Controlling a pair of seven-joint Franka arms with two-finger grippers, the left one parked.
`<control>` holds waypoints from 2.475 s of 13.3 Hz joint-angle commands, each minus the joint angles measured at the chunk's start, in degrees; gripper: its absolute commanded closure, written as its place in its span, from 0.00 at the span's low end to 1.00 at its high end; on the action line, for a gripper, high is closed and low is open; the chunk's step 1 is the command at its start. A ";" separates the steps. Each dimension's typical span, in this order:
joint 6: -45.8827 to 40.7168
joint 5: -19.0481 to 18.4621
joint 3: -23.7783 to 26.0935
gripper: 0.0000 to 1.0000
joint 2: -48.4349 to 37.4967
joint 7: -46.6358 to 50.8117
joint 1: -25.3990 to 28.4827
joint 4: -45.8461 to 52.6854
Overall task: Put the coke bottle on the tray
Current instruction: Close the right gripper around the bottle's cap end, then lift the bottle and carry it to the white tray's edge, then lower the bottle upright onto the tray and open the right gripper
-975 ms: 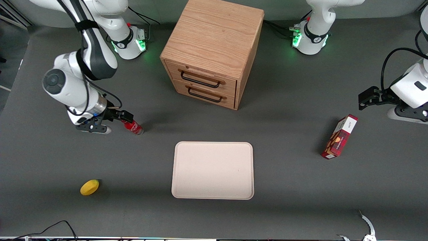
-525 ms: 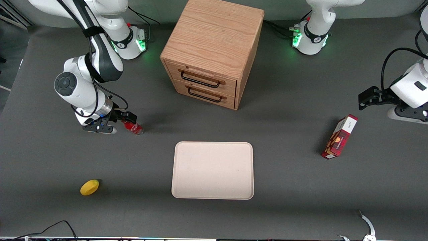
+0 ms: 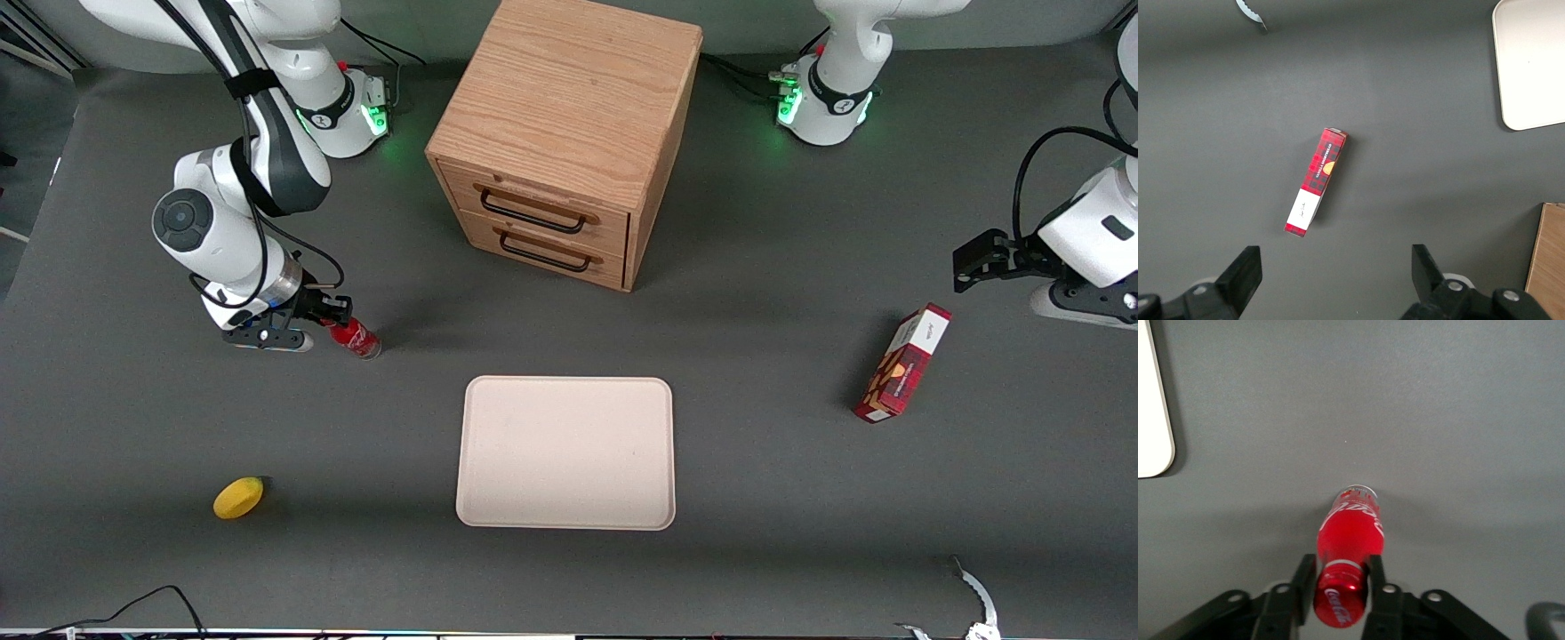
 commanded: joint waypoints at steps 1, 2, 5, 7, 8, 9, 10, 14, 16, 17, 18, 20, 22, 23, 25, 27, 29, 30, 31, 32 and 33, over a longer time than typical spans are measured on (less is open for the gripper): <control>0.23 -1.35 0.37 1.00 -2.62 1.75 0.12 -0.24; -0.29 -1.35 0.37 1.00 -3.41 1.75 0.12 0.28; -14.39 -1.35 0.45 1.00 -3.77 1.67 0.12 11.66; -22.33 -1.26 0.45 1.00 -2.29 1.14 0.12 22.56; -25.40 -1.09 0.45 1.00 -0.89 1.14 0.12 27.92; -30.13 -0.82 0.45 1.00 1.48 1.31 0.38 34.50; -35.14 -0.56 0.80 1.00 4.89 1.92 0.81 42.05; -46.62 -1.43 5.90 1.00 23.88 13.94 3.79 70.30; -42.34 -1.79 5.90 1.00 30.39 21.32 6.69 75.42; -38.31 -3.44 5.90 1.00 32.85 24.83 8.36 76.05; -34.00 -5.46 5.90 1.00 35.23 28.52 9.77 76.05; -25.92 -7.06 5.99 1.00 40.06 34.60 11.53 76.14; -20.80 -8.72 5.38 1.00 43.76 37.78 13.20 76.14; -19.99 -10.21 5.29 1.00 44.91 38.75 13.47 76.05; -19.11 -13.37 5.64 1.00 46.58 40.68 13.91 75.79; -17.88 -17.76 5.81 1.00 48.16 44.19 14.96 75.52; -17.70 -18.05 5.81 1.00 48.52 44.56 15.06 75.17; -17.61 -18.05 5.90 1.00 48.52 44.64 15.14 75.17; -17.61 -18.05 5.90 1.00 48.52 44.65 15.41 75.17; -17.61 -17.96 5.99 1.00 48.61 44.82 15.58 75.17; -17.61 -17.96 6.60 1.00 48.61 45.78 15.50 75.17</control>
